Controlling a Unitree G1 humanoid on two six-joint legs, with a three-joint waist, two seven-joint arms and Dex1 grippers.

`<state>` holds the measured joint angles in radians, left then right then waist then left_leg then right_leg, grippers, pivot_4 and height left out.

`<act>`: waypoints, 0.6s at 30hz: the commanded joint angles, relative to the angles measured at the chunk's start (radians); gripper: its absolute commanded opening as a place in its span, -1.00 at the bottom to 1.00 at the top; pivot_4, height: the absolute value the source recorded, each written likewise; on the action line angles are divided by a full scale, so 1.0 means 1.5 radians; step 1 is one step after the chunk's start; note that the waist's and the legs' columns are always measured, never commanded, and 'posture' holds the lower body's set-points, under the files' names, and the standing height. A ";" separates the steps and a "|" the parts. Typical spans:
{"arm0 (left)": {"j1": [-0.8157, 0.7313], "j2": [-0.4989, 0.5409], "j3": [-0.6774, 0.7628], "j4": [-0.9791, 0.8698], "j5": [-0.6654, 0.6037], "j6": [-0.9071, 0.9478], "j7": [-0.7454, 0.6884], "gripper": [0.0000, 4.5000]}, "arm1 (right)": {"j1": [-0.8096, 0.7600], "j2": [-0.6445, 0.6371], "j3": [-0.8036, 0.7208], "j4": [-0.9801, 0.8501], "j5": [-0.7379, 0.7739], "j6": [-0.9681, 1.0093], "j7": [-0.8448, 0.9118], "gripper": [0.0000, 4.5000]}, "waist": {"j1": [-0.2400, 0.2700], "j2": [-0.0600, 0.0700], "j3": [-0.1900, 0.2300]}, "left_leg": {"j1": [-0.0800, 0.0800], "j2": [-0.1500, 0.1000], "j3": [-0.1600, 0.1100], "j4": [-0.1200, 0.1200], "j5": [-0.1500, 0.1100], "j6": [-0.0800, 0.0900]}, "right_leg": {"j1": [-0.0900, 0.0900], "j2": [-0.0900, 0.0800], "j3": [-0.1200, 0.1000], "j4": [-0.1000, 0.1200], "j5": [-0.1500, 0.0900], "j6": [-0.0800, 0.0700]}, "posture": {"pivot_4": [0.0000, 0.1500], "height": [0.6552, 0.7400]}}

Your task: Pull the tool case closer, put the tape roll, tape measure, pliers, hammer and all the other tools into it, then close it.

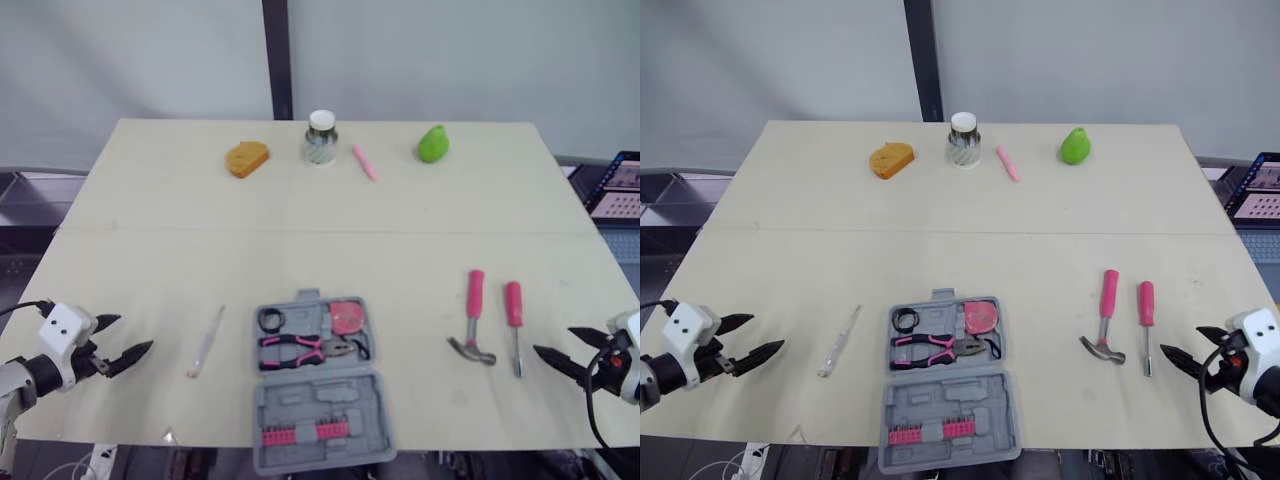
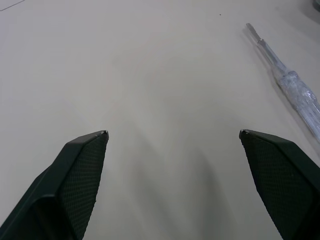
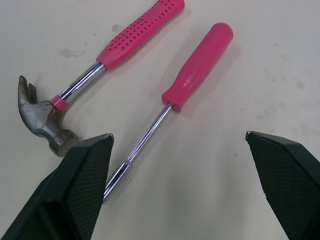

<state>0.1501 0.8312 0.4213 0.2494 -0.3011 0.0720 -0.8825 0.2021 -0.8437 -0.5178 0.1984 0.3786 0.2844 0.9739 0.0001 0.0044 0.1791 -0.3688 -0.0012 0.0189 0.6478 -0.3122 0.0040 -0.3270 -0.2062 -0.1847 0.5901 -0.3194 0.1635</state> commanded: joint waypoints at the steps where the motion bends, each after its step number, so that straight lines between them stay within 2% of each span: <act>1: 0.006 0.004 0.001 -0.047 -0.021 0.033 -0.016 1.00 | 0.018 0.001 -0.011 -0.069 0.026 0.043 -0.008 0.99 | 0.000 0.000 0.000 | 0.000 0.001 0.001 0.000 0.000 0.000 | 0.000 0.000 0.001 0.000 0.000 0.000 | 1.00 1.00; 6: 0.020 0.005 -0.048 -0.188 -0.066 0.142 -0.056 1.00 | 0.027 0.022 0.045 -0.271 0.094 0.153 -0.016 0.99 | 0.000 0.000 0.000 | 0.000 0.003 0.002 0.000 0.000 -0.001 | -0.002 0.003 0.003 0.000 0.000 0.000 | 1.00 1.00; 10: 0.028 0.003 -0.098 -0.287 -0.087 0.219 -0.061 1.00 | 0.005 0.029 0.121 -0.370 0.098 0.195 -0.033 0.99 | 0.000 0.000 0.000 | 0.001 0.004 0.002 0.000 -0.001 -0.001 | -0.003 0.004 0.006 0.000 0.000 0.000 | 1.00 1.00; 13: 0.027 0.008 -0.134 -0.339 -0.098 0.267 -0.065 0.40 | -0.026 0.024 0.195 -0.419 0.080 0.216 -0.046 0.58 | 0.002 0.000 0.001 | -0.001 0.004 0.003 0.000 -0.001 -0.001 | -0.006 0.004 0.009 0.001 0.000 0.000 | 1.00 1.00; 18: 0.045 0.031 -0.194 -0.377 -0.073 0.299 -0.077 -0.70 | -0.083 0.019 0.332 -0.432 0.022 0.223 -0.049 -0.51 | 0.002 -0.001 0.001 | -0.001 0.004 0.009 0.000 -0.001 -0.001 | -0.009 0.005 0.013 0.002 0.000 0.000 | 1.00 1.00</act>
<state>0.2074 0.8646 0.1495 -0.2822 -0.4218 0.5087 -0.9871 0.0912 -0.8080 -0.0650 -0.4261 0.4333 0.6182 0.9011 0.0023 0.0036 0.1806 -0.3703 0.0049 0.0336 0.6481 -0.3136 0.0026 -0.3405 -0.1985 -0.1638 0.5929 -0.3191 0.1630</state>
